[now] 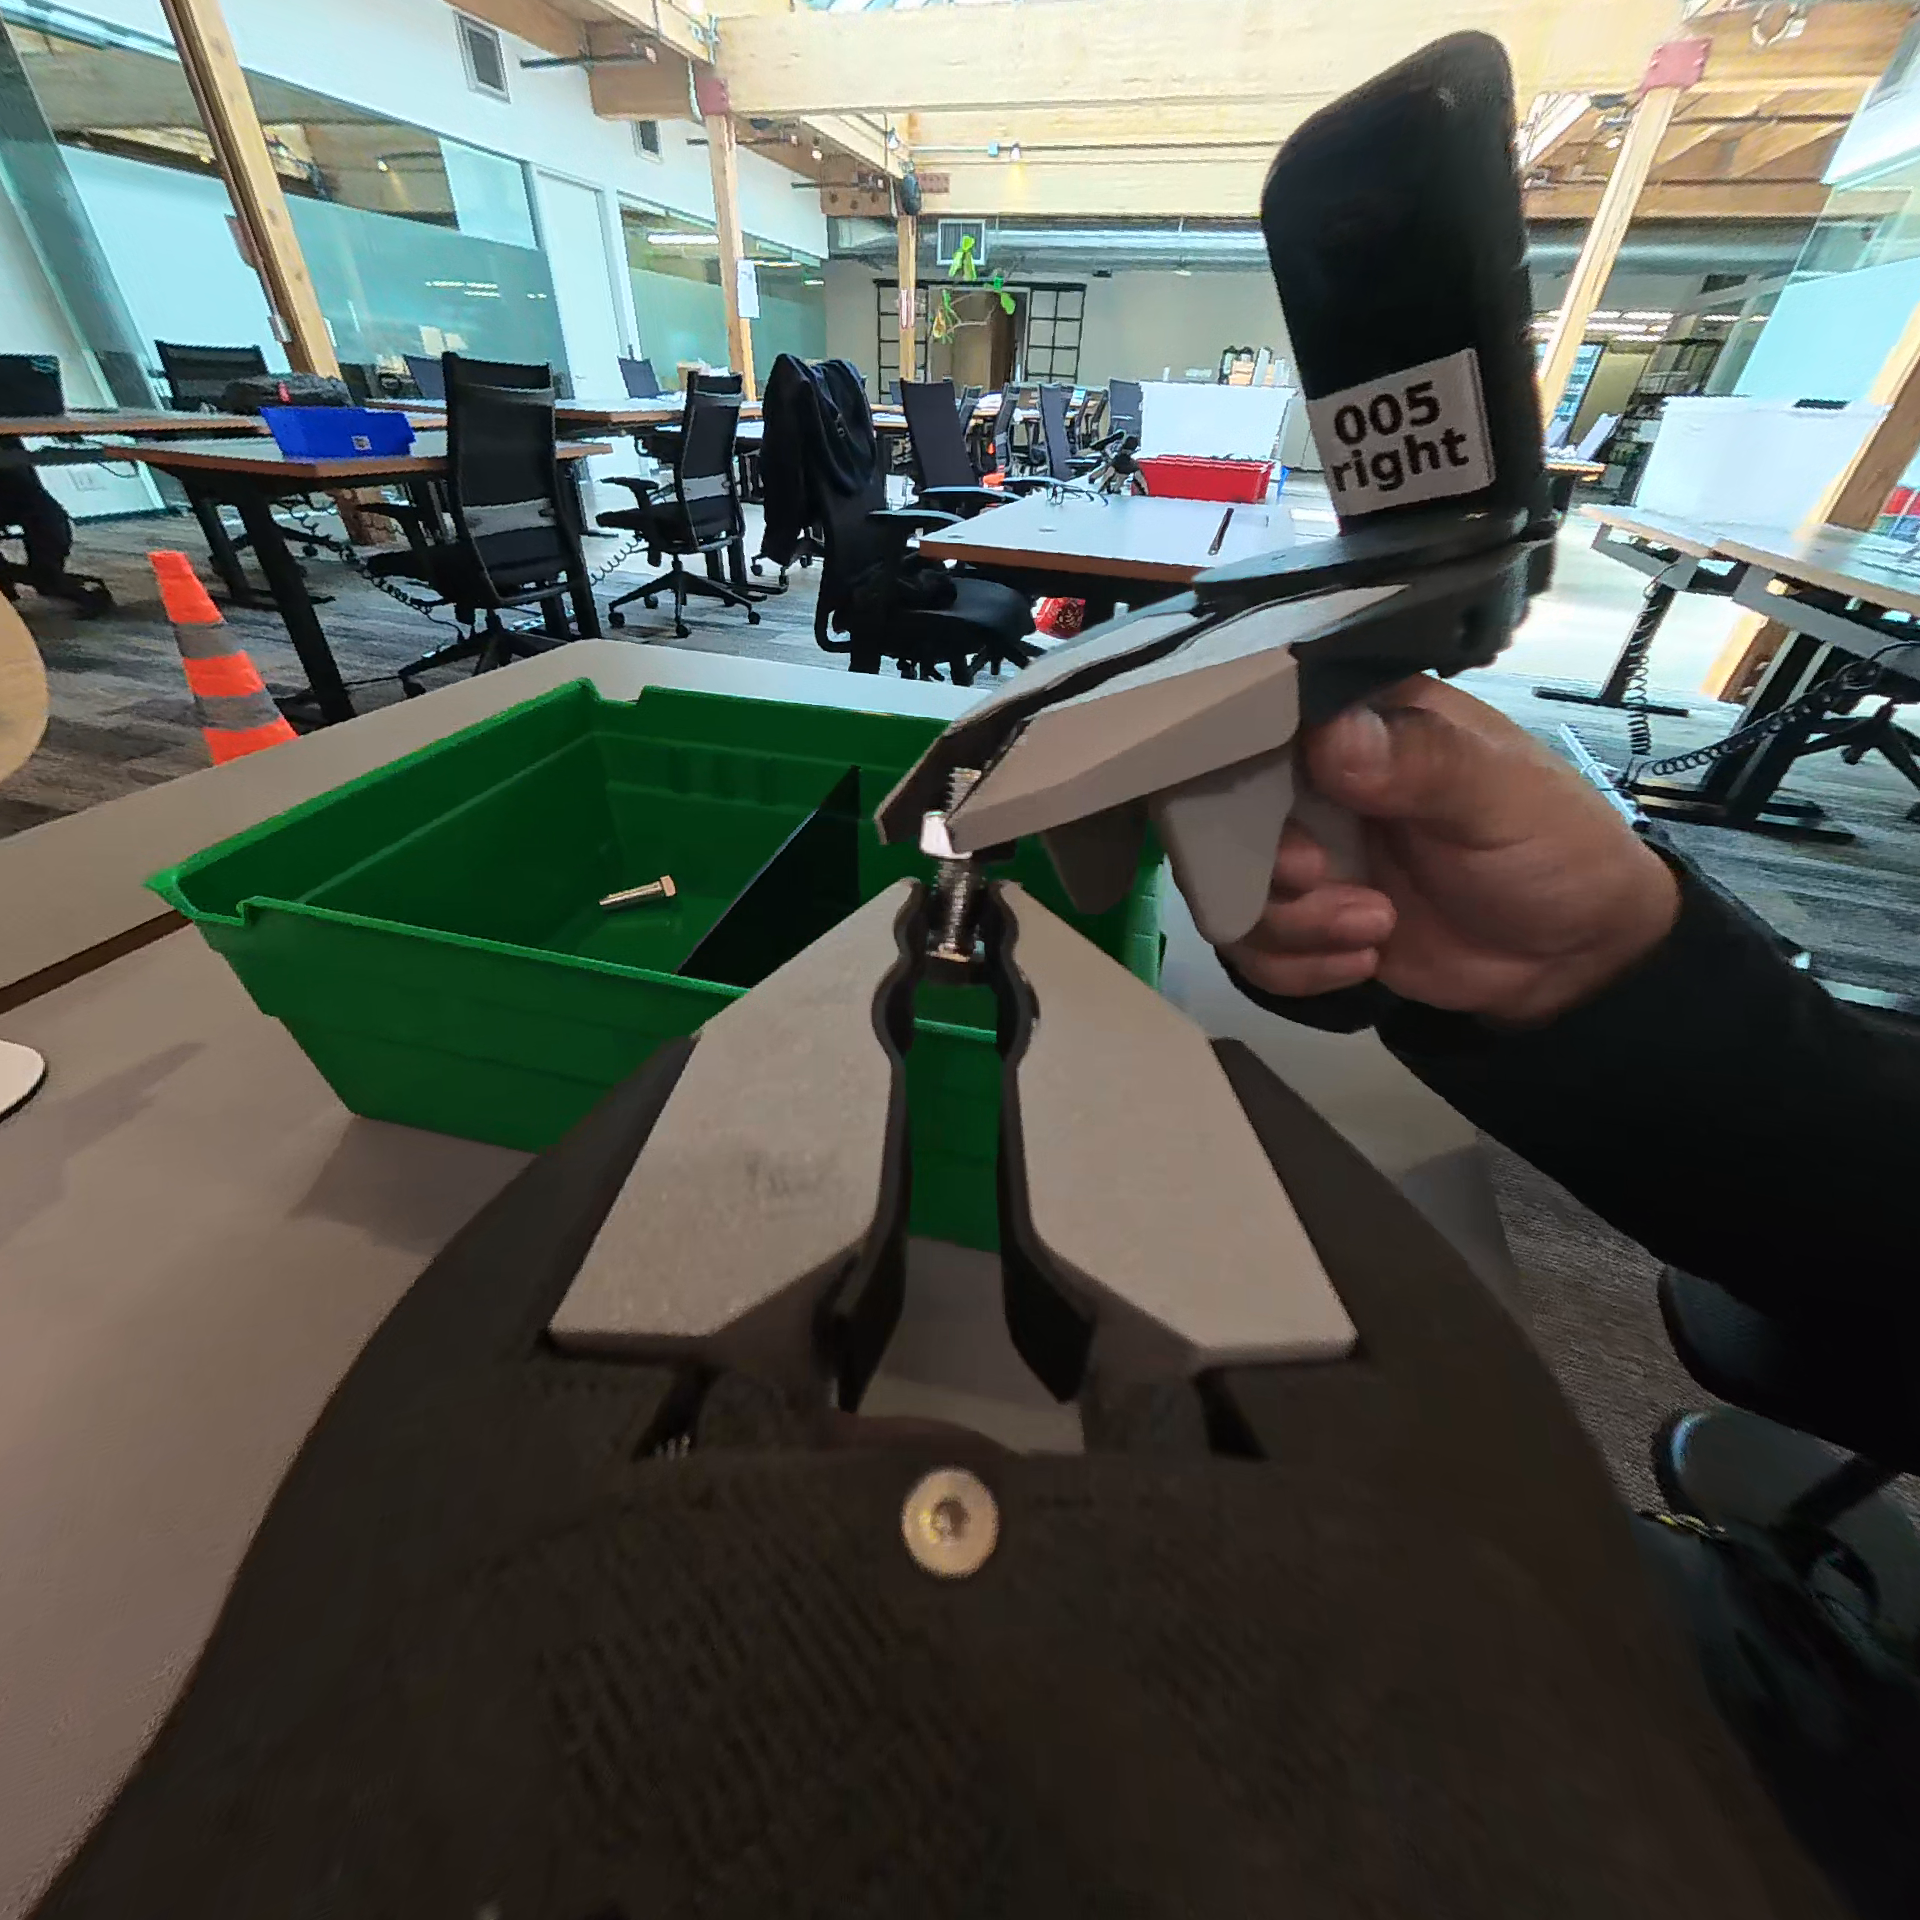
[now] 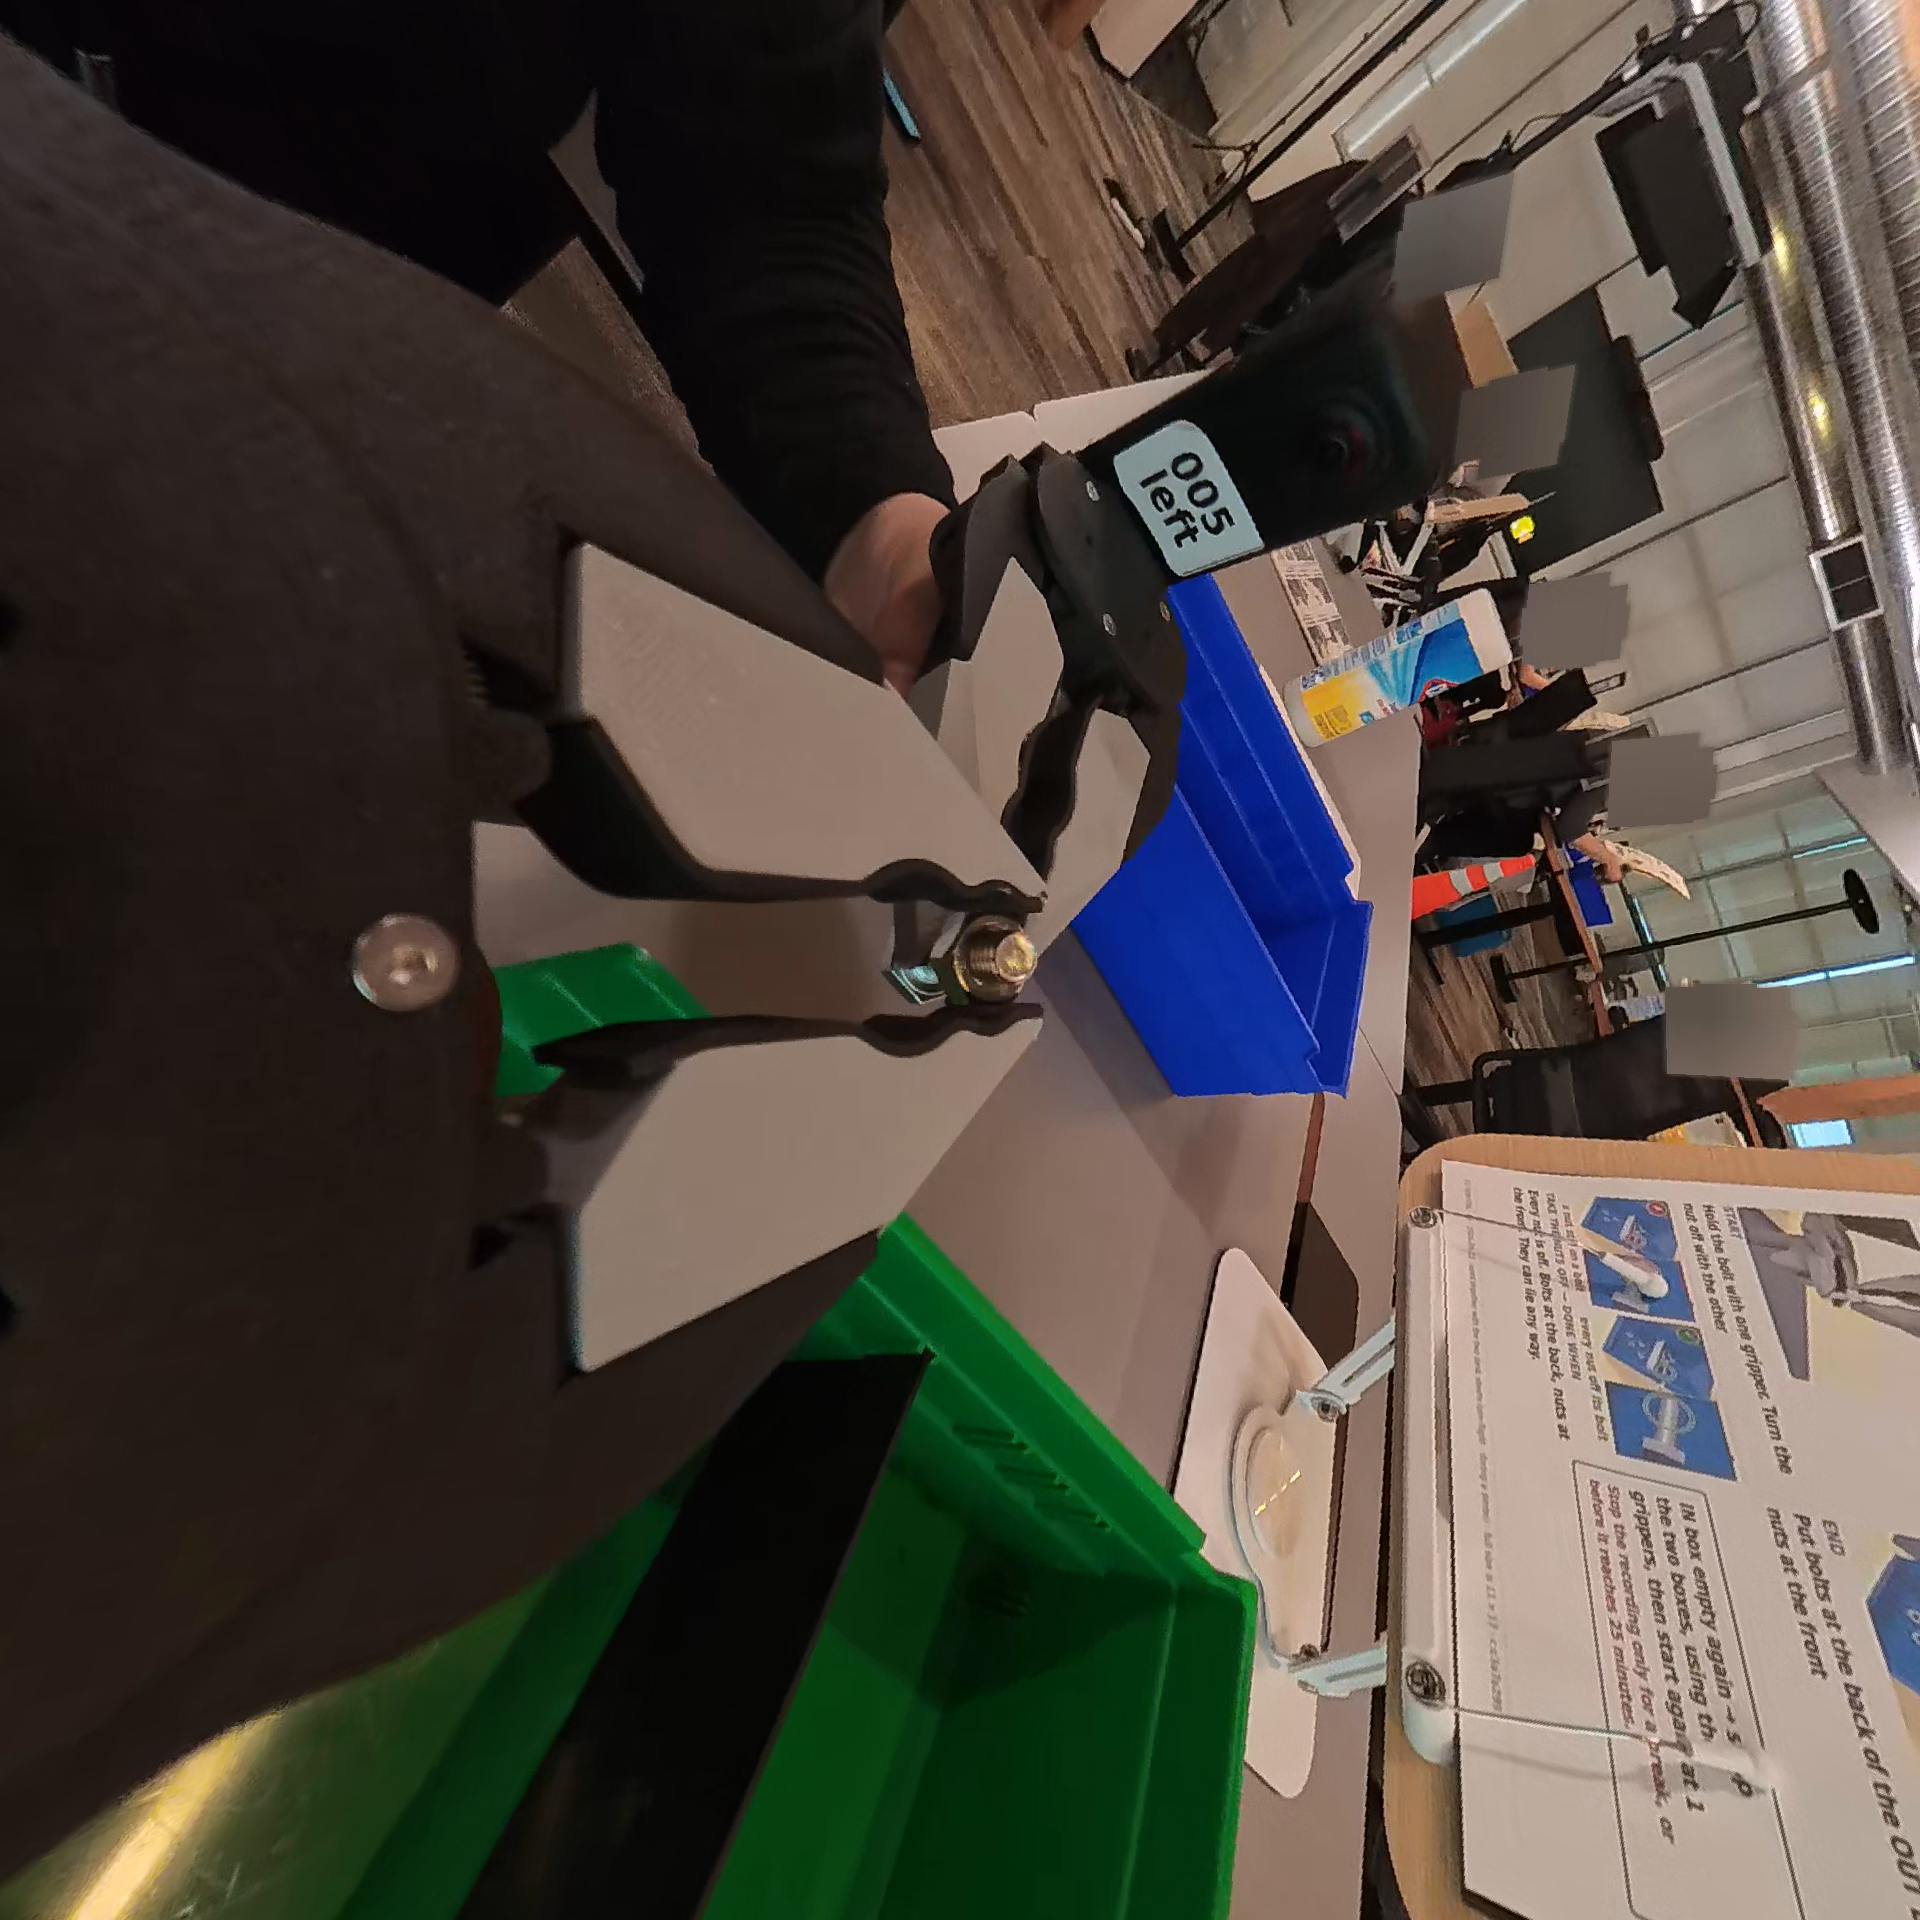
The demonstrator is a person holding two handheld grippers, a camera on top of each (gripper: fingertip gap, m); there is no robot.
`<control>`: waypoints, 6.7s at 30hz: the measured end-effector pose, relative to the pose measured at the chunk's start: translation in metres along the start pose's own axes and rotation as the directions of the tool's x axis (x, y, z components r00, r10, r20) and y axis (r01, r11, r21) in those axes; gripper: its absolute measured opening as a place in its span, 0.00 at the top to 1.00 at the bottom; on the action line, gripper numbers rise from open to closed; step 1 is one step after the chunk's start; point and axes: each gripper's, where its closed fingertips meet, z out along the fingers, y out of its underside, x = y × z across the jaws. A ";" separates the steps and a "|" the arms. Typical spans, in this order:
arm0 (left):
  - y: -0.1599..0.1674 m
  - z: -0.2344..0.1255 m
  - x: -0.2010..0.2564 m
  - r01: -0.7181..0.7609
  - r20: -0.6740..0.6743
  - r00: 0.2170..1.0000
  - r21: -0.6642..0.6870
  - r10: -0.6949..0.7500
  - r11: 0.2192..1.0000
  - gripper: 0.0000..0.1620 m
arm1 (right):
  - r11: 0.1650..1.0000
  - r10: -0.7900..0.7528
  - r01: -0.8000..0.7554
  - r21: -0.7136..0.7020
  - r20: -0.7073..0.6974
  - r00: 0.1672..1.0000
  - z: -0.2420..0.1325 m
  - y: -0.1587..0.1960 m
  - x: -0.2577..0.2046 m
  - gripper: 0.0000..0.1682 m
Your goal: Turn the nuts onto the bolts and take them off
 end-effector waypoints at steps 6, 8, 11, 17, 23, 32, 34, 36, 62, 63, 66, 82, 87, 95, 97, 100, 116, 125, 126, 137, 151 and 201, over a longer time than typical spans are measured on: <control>0.006 0.003 -0.006 -0.032 0.021 0.999 -0.070 0.034 0.997 0.80 | 1.000 -0.002 0.003 0.021 -0.037 0.999 -0.010 -0.006 0.007 0.92; 0.004 0.004 -0.006 -0.040 0.020 0.999 -0.068 0.042 0.997 0.79 | 1.000 0.003 -0.002 0.022 -0.021 1.000 -0.010 -0.007 0.005 0.92; 0.004 0.011 0.003 -0.055 -0.014 0.998 -0.087 0.054 0.995 0.79 | 1.000 -0.012 0.013 0.025 -0.040 0.999 -0.011 -0.008 0.006 0.92; 0.004 0.027 0.006 -0.135 -0.016 0.991 -0.146 0.134 0.980 0.90 | 0.999 -0.031 0.032 0.022 -0.077 0.997 -0.015 -0.009 0.010 0.92; -0.004 0.044 -0.009 -0.148 0.046 0.987 -0.158 0.157 0.976 0.90 | 0.995 0.034 -0.020 0.103 -0.141 0.989 -0.028 -0.017 0.034 0.86; 0.002 0.054 -0.008 -0.132 0.050 0.989 -0.150 0.141 0.980 0.90 | 0.997 0.005 0.007 0.078 -0.149 0.989 -0.024 -0.011 0.038 0.87; -0.002 0.056 -0.005 -0.140 0.054 0.987 -0.145 0.149 0.980 0.90 | 0.996 0.013 0.001 0.085 -0.162 0.987 -0.022 -0.011 0.041 0.83; -0.003 0.057 -0.011 -0.155 0.087 0.982 -0.157 0.170 0.975 0.90 | 0.995 0.013 0.004 0.102 -0.160 0.987 -0.026 -0.015 0.041 0.80; -0.012 0.084 -0.004 -0.265 0.005 0.962 -0.215 0.273 0.940 0.90 | 0.985 0.018 0.017 0.172 -0.197 0.980 -0.047 -0.029 0.053 0.70; -0.013 0.082 -0.010 -0.258 0.018 0.963 -0.215 0.267 0.942 0.90 | 0.985 0.006 0.031 0.168 -0.215 0.977 -0.050 -0.029 0.055 0.70; -0.015 0.078 -0.014 -0.236 0.015 0.969 -0.212 0.245 0.948 0.90 | 0.986 -0.027 0.059 0.158 -0.196 0.980 -0.048 -0.029 0.048 0.74; -0.010 0.082 0.006 -0.287 -0.023 0.957 -0.236 0.290 0.928 0.90 | 0.986 -0.043 0.068 0.150 -0.163 0.986 -0.036 -0.027 0.041 0.81; -0.015 0.079 0.003 -0.233 -0.045 0.972 -0.209 0.229 0.950 0.90 | 0.985 0.034 -0.010 0.171 -0.135 0.990 -0.044 -0.029 0.046 0.90; 0.000 0.078 0.005 -0.259 -0.080 0.966 -0.302 0.246 0.917 0.75 | 0.988 0.018 -0.003 0.154 -0.095 0.995 -0.046 -0.030 0.036 0.90; -0.003 0.078 0.006 -0.259 -0.086 0.966 -0.274 0.245 0.926 0.79 | 0.988 0.016 -0.002 0.152 -0.089 0.996 -0.044 -0.030 0.033 0.90; -0.006 0.078 0.012 -0.261 -0.114 0.964 -0.251 0.239 0.932 0.81 | 0.990 0.013 0.002 0.139 -0.107 0.994 -0.043 -0.028 0.035 0.90; -0.006 0.074 -0.014 -0.293 0.000 0.952 -0.295 0.307 0.909 0.90 | 0.984 -0.155 0.173 0.047 -0.265 0.952 -0.040 -0.021 0.039 0.87; -0.009 0.074 -0.002 -0.320 -0.048 0.946 -0.287 0.320 0.903 0.90 | 0.977 -0.140 0.174 0.122 -0.247 0.959 -0.046 -0.032 0.036 0.84; -0.008 0.073 -0.007 -0.309 -0.036 0.949 -0.292 0.312 0.905 0.90 | 0.977 -0.141 0.176 0.121 -0.255 0.957 -0.050 -0.033 0.037 0.84; -0.002 0.075 -0.007 -0.303 -0.042 0.951 -0.306 0.305 0.902 0.90 | 0.981 -0.134 0.163 0.103 -0.243 0.961 -0.048 -0.031 0.036 0.79; -0.002 0.074 -0.016 -0.302 -0.021 0.950 -0.315 0.311 0.900 0.90 | 0.987 -0.117 0.140 0.084 -0.238 0.964 -0.048 -0.027 0.039 0.74; 0.006 0.080 0.010 -0.345 -0.087 0.938 -0.322 0.336 0.882 0.90 | 0.986 -0.127 0.145 0.086 -0.183 0.975 -0.036 -0.026 0.026 0.76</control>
